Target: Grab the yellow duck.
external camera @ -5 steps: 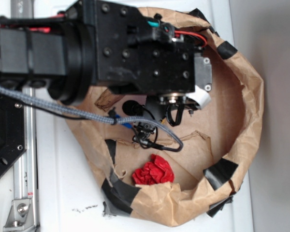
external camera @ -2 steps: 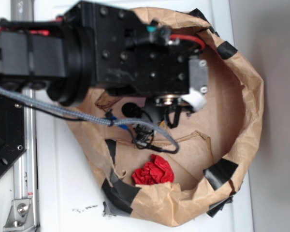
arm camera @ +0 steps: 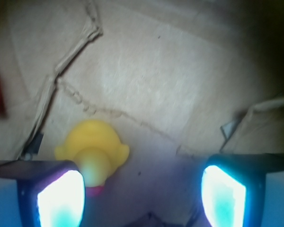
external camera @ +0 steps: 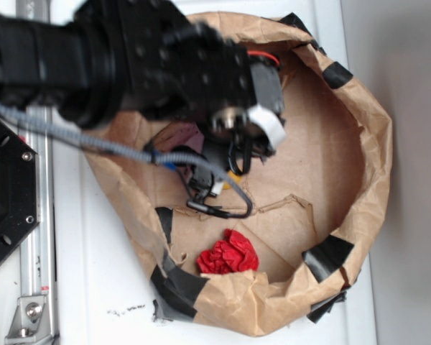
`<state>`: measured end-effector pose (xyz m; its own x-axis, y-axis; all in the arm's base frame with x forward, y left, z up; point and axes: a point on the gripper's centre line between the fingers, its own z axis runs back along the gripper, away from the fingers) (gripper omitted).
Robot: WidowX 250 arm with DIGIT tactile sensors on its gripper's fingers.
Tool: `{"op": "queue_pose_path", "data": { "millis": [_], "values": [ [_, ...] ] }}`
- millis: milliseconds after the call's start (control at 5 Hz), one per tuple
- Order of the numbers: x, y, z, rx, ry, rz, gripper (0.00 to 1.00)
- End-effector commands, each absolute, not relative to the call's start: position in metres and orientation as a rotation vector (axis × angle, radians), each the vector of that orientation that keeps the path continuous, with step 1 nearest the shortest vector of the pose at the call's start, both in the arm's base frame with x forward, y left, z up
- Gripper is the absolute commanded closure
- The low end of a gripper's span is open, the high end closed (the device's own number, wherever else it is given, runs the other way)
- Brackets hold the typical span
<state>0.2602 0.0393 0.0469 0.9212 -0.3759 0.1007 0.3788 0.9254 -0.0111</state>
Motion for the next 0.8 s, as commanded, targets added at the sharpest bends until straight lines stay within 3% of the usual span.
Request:
{"op": "queue_pose_path", "data": {
  "millis": [0, 600],
  "values": [
    [0.276, 0.037, 0.054, -0.019, -0.148, -0.396, 0.0],
    [0.281, 0.006, 0.025, -0.044, -0.156, -0.456, 0.0]
  ]
}}
